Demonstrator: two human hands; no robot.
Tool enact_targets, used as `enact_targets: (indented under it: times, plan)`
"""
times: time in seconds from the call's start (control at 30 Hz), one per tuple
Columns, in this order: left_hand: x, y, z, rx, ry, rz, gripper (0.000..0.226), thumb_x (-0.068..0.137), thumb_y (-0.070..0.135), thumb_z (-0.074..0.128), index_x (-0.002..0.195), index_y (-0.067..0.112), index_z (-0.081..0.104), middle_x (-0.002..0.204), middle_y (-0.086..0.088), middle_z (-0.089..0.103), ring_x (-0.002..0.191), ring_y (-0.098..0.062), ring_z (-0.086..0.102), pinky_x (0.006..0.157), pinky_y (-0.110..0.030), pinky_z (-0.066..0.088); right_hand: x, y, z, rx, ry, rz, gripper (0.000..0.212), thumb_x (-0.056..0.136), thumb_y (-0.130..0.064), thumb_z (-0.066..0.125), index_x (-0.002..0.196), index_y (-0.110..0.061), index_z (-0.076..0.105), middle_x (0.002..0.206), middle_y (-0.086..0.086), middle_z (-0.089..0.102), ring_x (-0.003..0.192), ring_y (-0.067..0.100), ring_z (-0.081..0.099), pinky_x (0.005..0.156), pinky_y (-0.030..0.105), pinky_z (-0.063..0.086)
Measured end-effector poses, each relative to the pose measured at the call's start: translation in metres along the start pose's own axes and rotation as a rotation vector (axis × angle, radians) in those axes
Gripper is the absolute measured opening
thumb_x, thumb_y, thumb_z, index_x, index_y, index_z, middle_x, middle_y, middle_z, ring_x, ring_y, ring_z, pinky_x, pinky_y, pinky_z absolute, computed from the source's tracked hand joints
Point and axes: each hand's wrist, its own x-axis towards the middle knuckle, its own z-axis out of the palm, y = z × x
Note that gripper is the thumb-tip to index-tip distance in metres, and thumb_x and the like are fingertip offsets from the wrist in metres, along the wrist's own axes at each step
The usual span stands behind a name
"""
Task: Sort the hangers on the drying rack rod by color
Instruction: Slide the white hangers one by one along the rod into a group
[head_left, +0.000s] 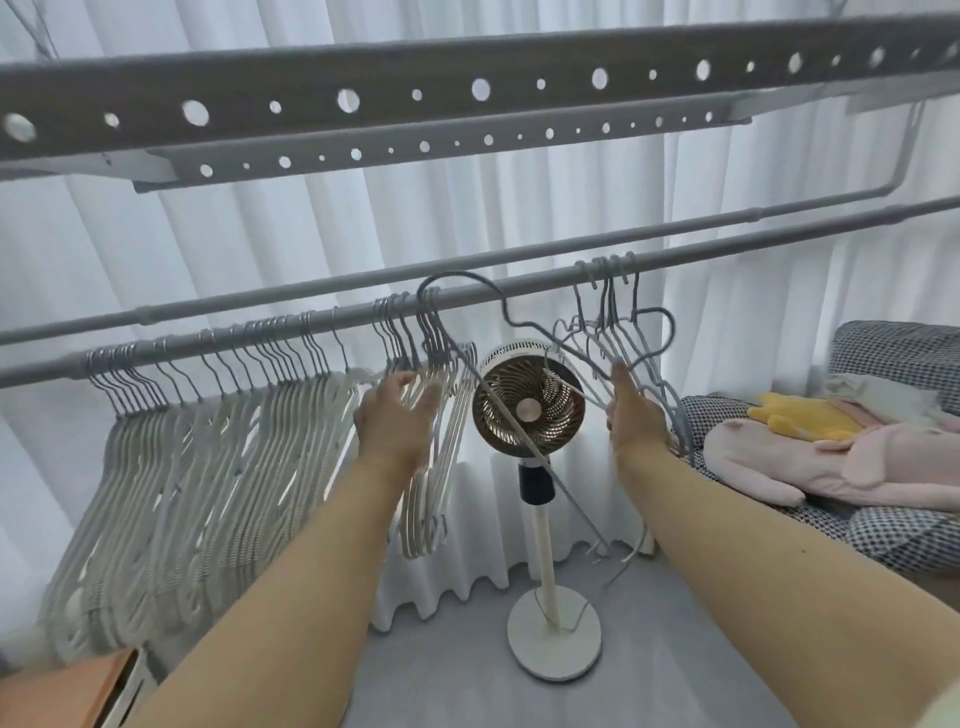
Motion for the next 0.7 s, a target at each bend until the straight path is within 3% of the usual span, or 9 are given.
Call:
enact_targets:
  times: [0.1, 0.23, 0.4, 0.53, 0.7]
  plan:
    - [0.010, -0.010, 0.006, 0.383, 0.039, 0.021, 0.084, 0.084, 0.059, 0.062, 0.150, 0.023, 0.027, 0.157, -0.010, 0.022, 0.145, -0.031, 0.014, 0.118, -0.047, 0.017, 0.004, 0.008, -0.005, 0.002, 0.194, 0.018, 0.065, 0.079, -0.080, 0.040, 0.078, -0.017, 0.055, 0.070, -0.001, 0.051, 0.071, 0.023, 0.053, 0.067, 0.032, 0.041]
    - [0.017, -0.013, 0.008, 0.489, -0.005, -0.071, 0.108, 0.078, 0.061, 0.068, 0.156, 0.021, 0.005, 0.160, -0.018, 0.013, 0.145, -0.038, 0.020, 0.113, -0.052, 0.027, 0.002, 0.016, -0.012, -0.134, 0.349, -0.056, 0.071, 0.086, -0.076, 0.030, 0.076, -0.012, 0.060, 0.080, 0.005, 0.061, 0.080, 0.027, 0.059, 0.069, 0.033, 0.040]
    - [0.021, -0.013, 0.009, 0.464, -0.042, -0.134, 0.112, 0.079, 0.057, 0.071, 0.156, 0.022, -0.004, 0.156, -0.025, 0.022, 0.135, -0.044, 0.039, 0.100, -0.054, 0.042, 0.000, 0.022, -0.013, -0.345, 0.394, -0.050, 0.073, 0.089, -0.074, 0.021, 0.083, -0.014, 0.061, 0.083, 0.003, 0.054, 0.078, 0.025, 0.050, 0.068, 0.033, 0.036]
    - [0.023, -0.015, 0.010, 0.415, -0.056, -0.146, 0.112, 0.079, 0.055, 0.073, 0.155, 0.025, -0.004, 0.154, -0.024, 0.029, 0.135, -0.042, 0.041, 0.097, -0.054, 0.044, 0.002, 0.011, 0.004, -0.382, 0.372, -0.051, 0.074, 0.090, -0.072, 0.022, 0.085, -0.011, 0.062, 0.071, 0.002, 0.055, 0.060, 0.020, 0.049, 0.054, 0.029, 0.034]
    - [0.023, -0.015, 0.011, 0.384, -0.051, -0.110, 0.109, 0.079, 0.056, 0.072, 0.155, 0.025, 0.000, 0.150, -0.018, 0.041, 0.132, -0.038, 0.046, 0.094, -0.051, 0.046, 0.002, -0.021, 0.042, -0.337, 0.276, -0.103, 0.051, 0.095, -0.061, 0.030, 0.096, -0.016, 0.054, 0.087, 0.003, 0.062, 0.079, 0.027, 0.059, 0.069, 0.035, 0.044]
